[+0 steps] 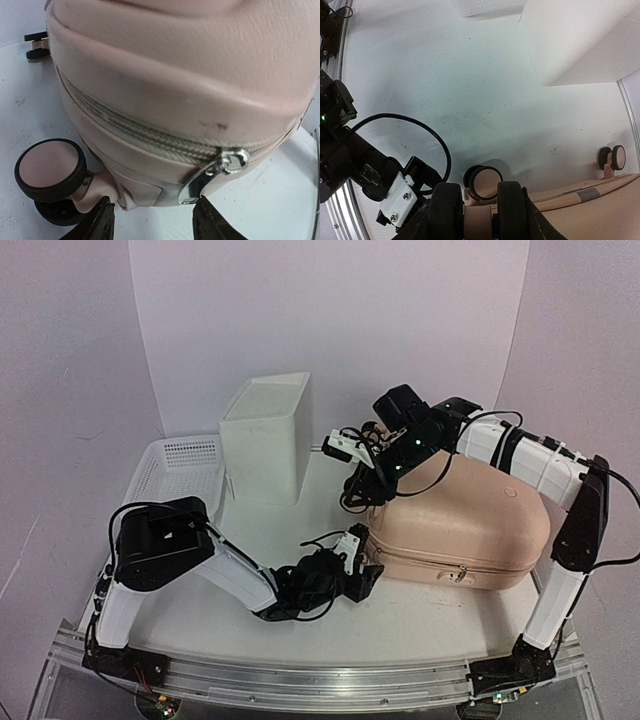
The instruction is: Open, take out, and arrange the luggage
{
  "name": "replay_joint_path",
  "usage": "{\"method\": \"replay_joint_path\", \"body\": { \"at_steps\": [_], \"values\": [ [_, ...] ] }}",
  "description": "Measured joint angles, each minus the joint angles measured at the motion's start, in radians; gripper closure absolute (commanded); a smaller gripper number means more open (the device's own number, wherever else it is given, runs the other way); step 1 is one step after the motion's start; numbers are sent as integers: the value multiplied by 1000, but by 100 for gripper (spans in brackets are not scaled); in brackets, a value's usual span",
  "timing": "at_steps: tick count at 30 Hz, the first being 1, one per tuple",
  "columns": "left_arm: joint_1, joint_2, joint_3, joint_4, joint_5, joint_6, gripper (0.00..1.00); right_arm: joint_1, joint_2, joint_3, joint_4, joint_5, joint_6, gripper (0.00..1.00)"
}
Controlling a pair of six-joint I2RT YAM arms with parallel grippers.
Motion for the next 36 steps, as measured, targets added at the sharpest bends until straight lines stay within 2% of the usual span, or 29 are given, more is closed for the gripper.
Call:
{"method": "replay_joint_path", "body": {
  "at_steps": [5,10,15,19,24,32,36],
  "values": [
    [-7,20,29,-49,1,10,54,0,0,0,2,0,4,94],
    [-6,18,23,-39,6,2,43,0,0,0,3,1,9,93],
    [12,-16,-67,92,44,-2,37,0,0,0,3,3,11,94],
    [25,-19,-80,171,68,4,41,0,0,0,3,4,11,94],
    [31,-18,-74,208,87,8,42,0,0,0,3,4,13,95],
    [29,5,-51,224,88,9,54,-2,0,0,6,5,18,100],
    [27,21,-24,223,80,26,67,-10,0,1,10,13,19,100]
  ]
}}
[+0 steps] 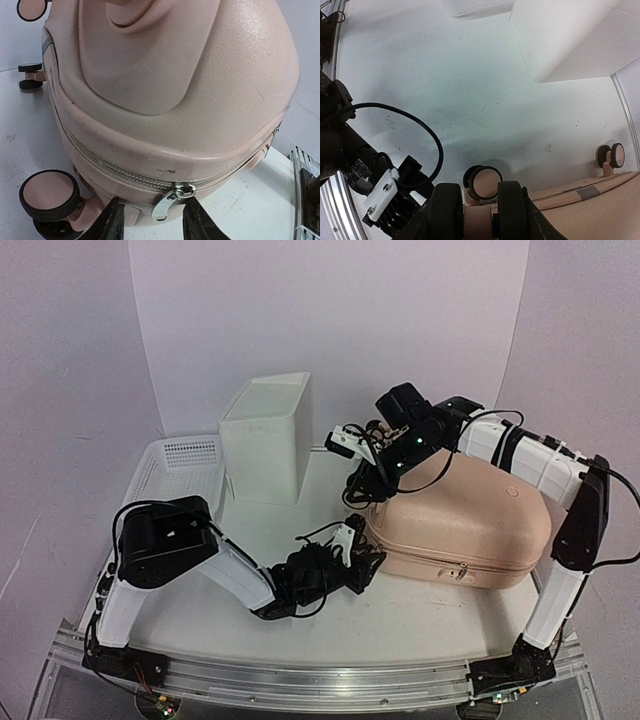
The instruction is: Open, take out, and arrange the luggage
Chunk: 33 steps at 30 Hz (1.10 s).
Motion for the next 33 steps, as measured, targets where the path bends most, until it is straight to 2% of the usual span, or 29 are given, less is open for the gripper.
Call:
{"method": "replay_joint_path", "body": {
  "at_steps": [2,4,6,17,18,21,25,28,33],
  "values": [
    [0,2,10,-4,-2,14,77,-4,0,0,6,3,3,100],
    [-1,2,12,-10,-6,21,92,-6,0,0,15,10,6,100],
    [-2,2,12,-17,-13,42,100,-6,0,0,20,15,9,100],
    [24,-2,0,-16,-135,95,100,-10,0,-14,45,24,21,100],
    [28,-5,-5,-16,-134,96,99,-10,0,-15,46,23,22,100],
    [39,-25,-35,-15,-74,93,65,-10,-2,-18,48,24,22,100],
    [42,-48,-87,18,66,37,46,-10,-2,-18,48,24,22,100],
    [42,-49,-97,27,140,-13,43,-10,-2,-18,49,24,22,100],
    [42,-39,-76,36,181,-53,47,-10,-2,-18,49,23,23,100]
  ]
}}
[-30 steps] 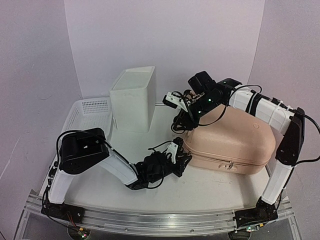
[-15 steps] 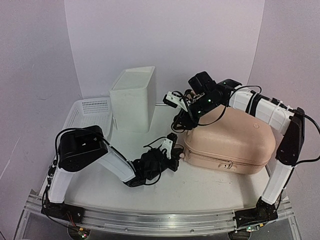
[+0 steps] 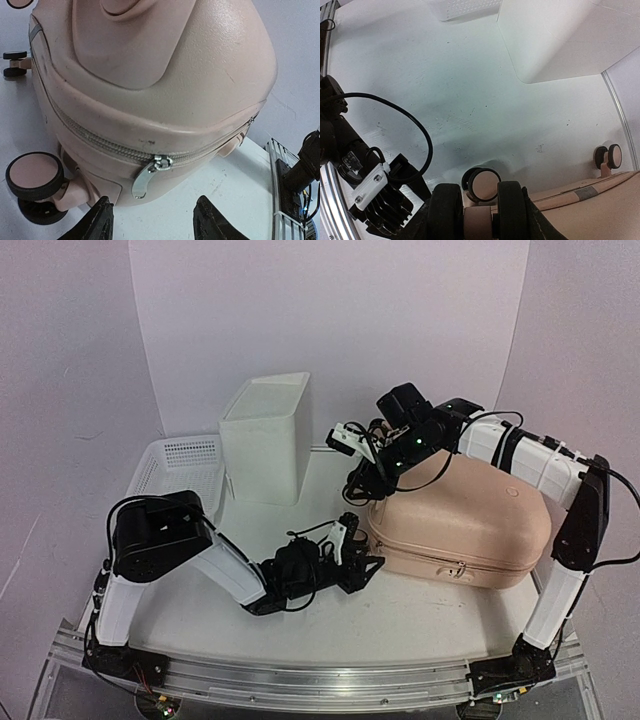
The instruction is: Open, take out, and arrange the luggage
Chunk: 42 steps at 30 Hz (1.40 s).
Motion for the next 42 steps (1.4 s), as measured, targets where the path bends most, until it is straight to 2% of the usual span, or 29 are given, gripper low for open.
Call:
{"method": "replay_joint_path", "body": {
  "at_steps": [10,21,27,35,42],
  "values": [
    [0,55,102,-87,-57,13,68,0,0,0,0,-1,6,100],
    [-7,70,127,-161,-107,50,63,0,0,0,1,-1,6,100],
    [-10,70,127,-161,-117,64,66,0,0,0,1,-2,6,100],
    [-18,61,127,-161,-149,65,60,0,0,0,0,-1,7,100],
    [-30,56,128,-163,-187,79,71,0,0,0,0,0,7,100]
  ]
}}
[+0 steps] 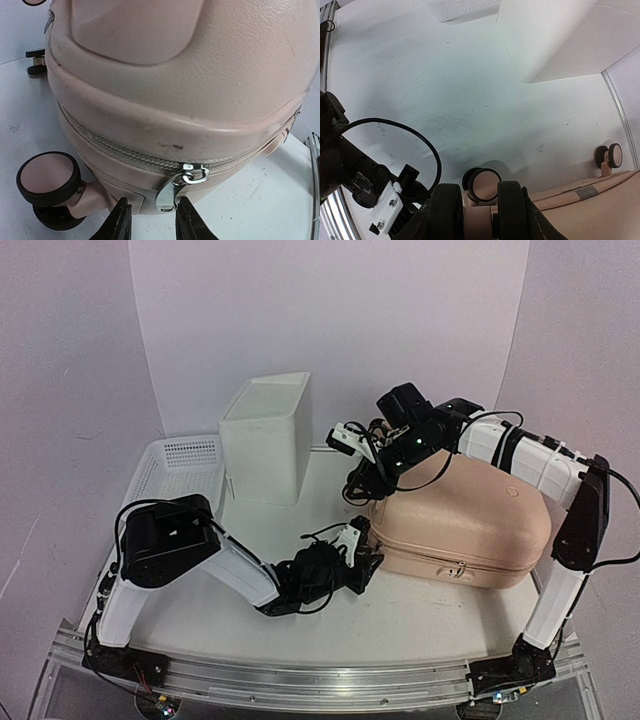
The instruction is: Open, take out, and arrange the luggage
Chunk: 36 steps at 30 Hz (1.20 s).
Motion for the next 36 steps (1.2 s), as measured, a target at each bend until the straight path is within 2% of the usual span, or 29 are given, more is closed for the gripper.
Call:
{"method": "replay_joint_path", "body": {
  "at_steps": [3,6,12,17,28,32,36],
  "values": [
    [-12,0,15,-34,-27,10,78,0,0,0,0,0,0,100],
    [-27,0,38,-76,-56,22,81,0,0,0,1,2,0,100],
    [-37,-6,52,-121,-94,34,71,0,0,0,3,5,1,100],
    [-37,-40,52,-154,-126,34,70,0,0,0,4,6,1,100],
    [-38,-57,53,-177,-132,41,82,1,0,0,13,9,9,100],
    [-40,-57,57,-184,-150,57,97,3,0,0,14,13,11,100],
    [-42,-57,61,-194,-194,73,100,5,0,0,19,25,16,100]
  ]
}}
